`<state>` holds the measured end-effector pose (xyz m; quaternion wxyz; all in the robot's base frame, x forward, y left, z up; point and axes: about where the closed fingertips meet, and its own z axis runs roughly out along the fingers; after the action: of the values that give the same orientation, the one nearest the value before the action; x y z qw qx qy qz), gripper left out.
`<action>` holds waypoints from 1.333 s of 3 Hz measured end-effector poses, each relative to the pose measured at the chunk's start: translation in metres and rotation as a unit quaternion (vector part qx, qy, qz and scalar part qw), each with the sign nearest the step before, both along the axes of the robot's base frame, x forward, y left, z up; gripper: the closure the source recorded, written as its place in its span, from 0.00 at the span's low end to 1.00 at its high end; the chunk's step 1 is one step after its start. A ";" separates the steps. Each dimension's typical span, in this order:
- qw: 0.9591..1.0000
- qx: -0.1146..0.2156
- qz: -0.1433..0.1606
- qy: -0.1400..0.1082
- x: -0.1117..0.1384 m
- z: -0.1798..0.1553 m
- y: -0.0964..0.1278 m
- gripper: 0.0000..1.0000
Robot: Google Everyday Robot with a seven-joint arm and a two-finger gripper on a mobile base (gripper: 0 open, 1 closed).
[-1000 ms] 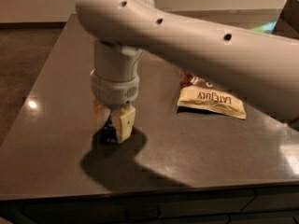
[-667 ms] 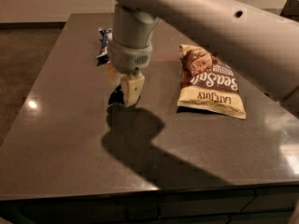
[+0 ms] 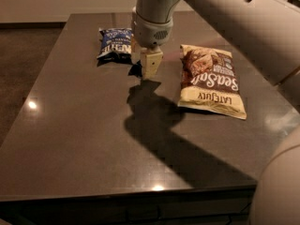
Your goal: Move rxbar blueberry near brown chip bag
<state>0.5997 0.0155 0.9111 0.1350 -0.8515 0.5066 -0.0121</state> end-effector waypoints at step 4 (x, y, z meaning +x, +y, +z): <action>0.990 0.044 -0.094 0.096 -0.018 -0.015 -0.077 0.36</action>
Offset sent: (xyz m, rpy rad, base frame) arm 0.0115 -0.1102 -0.0151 -0.0615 0.0800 -0.2738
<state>0.5820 -0.0614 0.8960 0.1215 -0.7906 0.5950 0.0792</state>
